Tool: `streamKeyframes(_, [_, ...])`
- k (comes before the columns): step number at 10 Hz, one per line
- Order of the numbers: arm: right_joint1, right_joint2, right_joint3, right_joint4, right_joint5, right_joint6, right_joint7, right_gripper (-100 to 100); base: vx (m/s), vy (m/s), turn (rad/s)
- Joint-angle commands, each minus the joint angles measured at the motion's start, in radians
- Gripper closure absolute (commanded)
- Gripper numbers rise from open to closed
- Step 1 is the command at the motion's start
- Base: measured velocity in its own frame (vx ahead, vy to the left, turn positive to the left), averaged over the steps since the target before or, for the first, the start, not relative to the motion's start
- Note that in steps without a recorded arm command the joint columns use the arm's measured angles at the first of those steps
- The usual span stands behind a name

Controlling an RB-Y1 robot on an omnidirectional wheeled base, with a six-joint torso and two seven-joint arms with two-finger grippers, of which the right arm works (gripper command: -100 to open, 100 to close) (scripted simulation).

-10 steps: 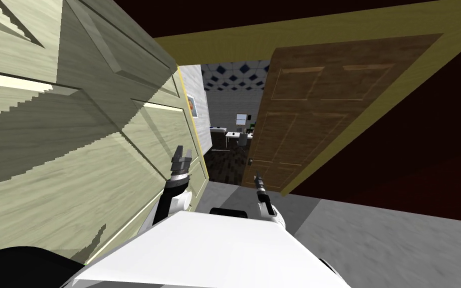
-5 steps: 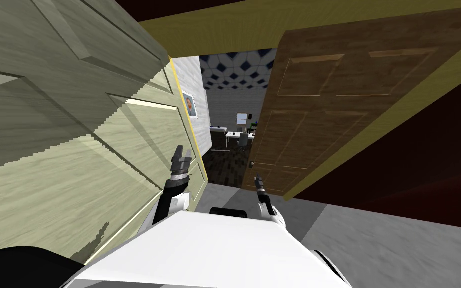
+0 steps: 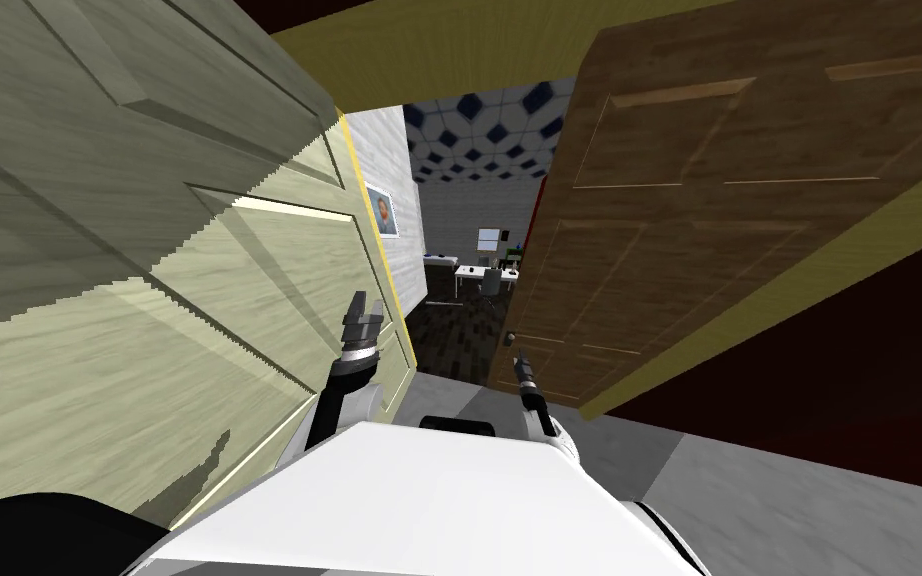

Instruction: Pull the door open

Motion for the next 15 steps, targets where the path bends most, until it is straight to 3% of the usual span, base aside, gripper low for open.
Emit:
streamKeyframes(1, [0.005,-0.016,-0.009,0.016,-0.005,-0.015,-0.015,-100,0.204,0.041,0.118])
streamKeyframes(4, [0.024,-0.048,-0.026,0.036,-0.016,-0.041,-0.043,-100,0.203,0.011,0.113])
streamKeyframes(6, [0.024,-0.048,-0.026,0.036,-0.016,-0.041,-0.043,-100,0.084,0.006,0.013])
streamKeyframes(7, [0.033,-0.066,-0.035,0.047,-0.022,-0.055,-0.057,-100,0.119,0.001,0.115])
streamKeyframes(9, [0.034,-0.069,-0.035,0.044,-0.022,-0.051,-0.059,-100,0.122,0.009,0.059])
streamKeyframes(10, [0.034,-0.069,-0.035,0.044,-0.022,-0.051,-0.059,100,-0.023,0.002,-0.02])
streamKeyframes(15, [0.034,-0.069,-0.035,0.044,-0.022,-0.051,-0.059,100,-0.009,-0.001,0.004])
